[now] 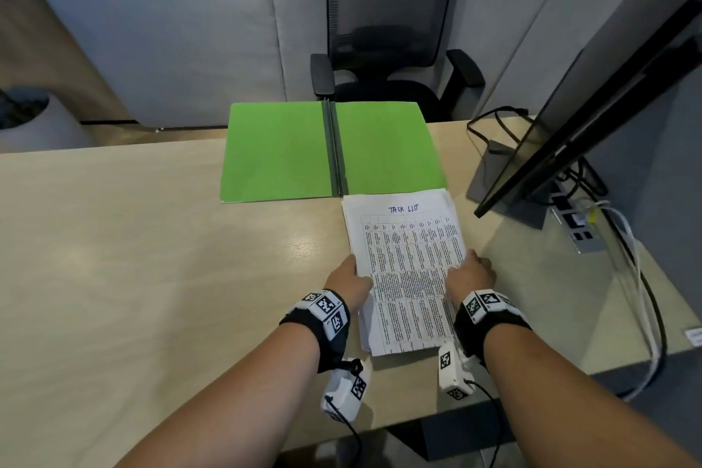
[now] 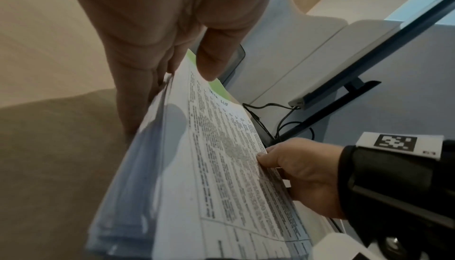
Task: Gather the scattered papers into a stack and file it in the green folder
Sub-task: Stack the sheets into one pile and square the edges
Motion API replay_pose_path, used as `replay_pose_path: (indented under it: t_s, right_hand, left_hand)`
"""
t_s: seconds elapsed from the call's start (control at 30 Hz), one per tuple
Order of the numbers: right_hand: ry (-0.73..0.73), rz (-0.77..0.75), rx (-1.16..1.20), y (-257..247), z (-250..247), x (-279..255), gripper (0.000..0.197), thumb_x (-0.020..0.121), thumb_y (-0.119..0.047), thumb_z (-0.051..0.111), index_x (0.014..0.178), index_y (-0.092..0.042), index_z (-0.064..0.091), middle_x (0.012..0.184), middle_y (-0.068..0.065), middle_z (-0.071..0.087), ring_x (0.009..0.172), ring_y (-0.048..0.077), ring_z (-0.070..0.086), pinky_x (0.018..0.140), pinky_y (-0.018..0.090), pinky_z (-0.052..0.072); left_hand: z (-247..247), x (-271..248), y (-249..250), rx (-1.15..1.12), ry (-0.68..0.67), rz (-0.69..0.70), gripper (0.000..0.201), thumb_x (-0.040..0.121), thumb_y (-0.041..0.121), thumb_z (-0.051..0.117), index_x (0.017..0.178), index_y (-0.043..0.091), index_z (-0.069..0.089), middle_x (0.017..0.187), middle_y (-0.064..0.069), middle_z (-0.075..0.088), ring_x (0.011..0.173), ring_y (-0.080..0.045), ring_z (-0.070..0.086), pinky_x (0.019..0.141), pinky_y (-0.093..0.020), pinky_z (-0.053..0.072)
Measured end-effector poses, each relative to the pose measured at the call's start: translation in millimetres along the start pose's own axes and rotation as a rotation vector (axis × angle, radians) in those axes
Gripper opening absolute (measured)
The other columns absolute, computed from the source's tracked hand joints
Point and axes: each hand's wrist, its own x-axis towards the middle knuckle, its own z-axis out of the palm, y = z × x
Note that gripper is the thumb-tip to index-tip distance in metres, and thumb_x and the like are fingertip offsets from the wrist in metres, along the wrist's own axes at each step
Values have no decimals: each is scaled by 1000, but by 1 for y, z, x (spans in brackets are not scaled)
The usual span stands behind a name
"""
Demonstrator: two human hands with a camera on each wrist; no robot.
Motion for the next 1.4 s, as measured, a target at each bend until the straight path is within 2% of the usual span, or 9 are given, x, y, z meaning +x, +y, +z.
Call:
replay_pose_path:
  t_s: [0.07, 0.17, 0.33, 0.47, 0.57, 0.73, 0.93, 1.1, 1.4]
  right_hand:
    - [-1, -22, -35, -6, 4, -4, 52, 91, -19, 47, 140, -7, 34, 135, 21, 40, 122, 36, 43, 101, 41, 39]
    - [-11, -50, -14, -18, 9, -14, 38, 91, -20, 49, 125, -3, 47, 125, 23, 49, 115, 38, 50, 96, 39, 43]
    - [-189, -65, 84, -50, 26, -45, 39, 97, -31, 43, 121, -3, 53, 122, 21, 55, 106, 37, 57, 89, 36, 48]
    - [-271, -72, -29, -78, 44, -78, 46, 96, -32, 39, 136, -10, 38, 139, 14, 28, 122, 36, 39, 100, 38, 36]
    - [-329, -106, 141, -107, 59, -105, 54, 93, -20, 45, 142, -7, 28, 147, 13, 18, 113, 31, 46, 97, 32, 39]
    - [-447, -133, 326, -147, 93, -138, 46, 89, -12, 49, 133, -2, 41, 119, 16, 59, 94, 29, 58, 81, 33, 50]
    - [-315, -369, 486, -170, 104, -179, 21, 87, -5, 44, 102, -17, 53, 91, 12, 63, 70, 23, 56, 56, 26, 43]
    - [-316, -540, 836, -194, 73, -203, 19, 86, -1, 47, 89, -17, 56, 76, 11, 59, 65, 20, 50, 58, 31, 42]
    - [-195, -912, 1179, -236, 0, -232, 36, 90, 14, 45, 105, -19, 47, 78, -7, 54, 67, 5, 47, 63, 23, 44]
  left_hand:
    - [-4, -2, -4, -4, 17, -7, 40, 91, 8, 46, 130, 16, 49, 125, -2, 60, 93, -16, 55, 66, -22, 45]
    - [-16, -7, -14, -22, 59, -58, 41, 89, 10, 51, 130, 16, 49, 125, -2, 61, 98, -18, 58, 81, -30, 50]
    - [-62, -23, -39, 29, 159, -172, 41, 90, 14, 54, 129, 9, 45, 124, -9, 58, 95, -22, 54, 74, -29, 43]
    - [-104, -39, -65, 4, 193, -269, 55, 87, 18, 56, 139, 8, 40, 135, -10, 53, 112, -32, 55, 91, -40, 50]
    - [-132, -53, -91, -20, 236, -270, 42, 86, 15, 56, 128, 13, 54, 124, -8, 63, 103, -31, 62, 89, -43, 53]
    - [-177, -79, -126, -76, 288, -289, 35, 88, 9, 55, 122, 11, 60, 119, -9, 65, 104, -31, 61, 92, -42, 51]
    - [-218, -100, -157, -210, 359, -316, 17, 93, 14, 54, 108, 11, 50, 110, -11, 59, 104, -31, 58, 97, -47, 48]
    - [-247, -105, -153, -602, 400, -105, 44, 87, 12, 63, 128, 19, 49, 125, -4, 62, 112, -26, 58, 98, -43, 43]
    - [-293, -130, -48, -613, 573, 579, 46, 94, -1, 50, 133, 24, 47, 128, 1, 62, 119, -19, 59, 92, -41, 49]
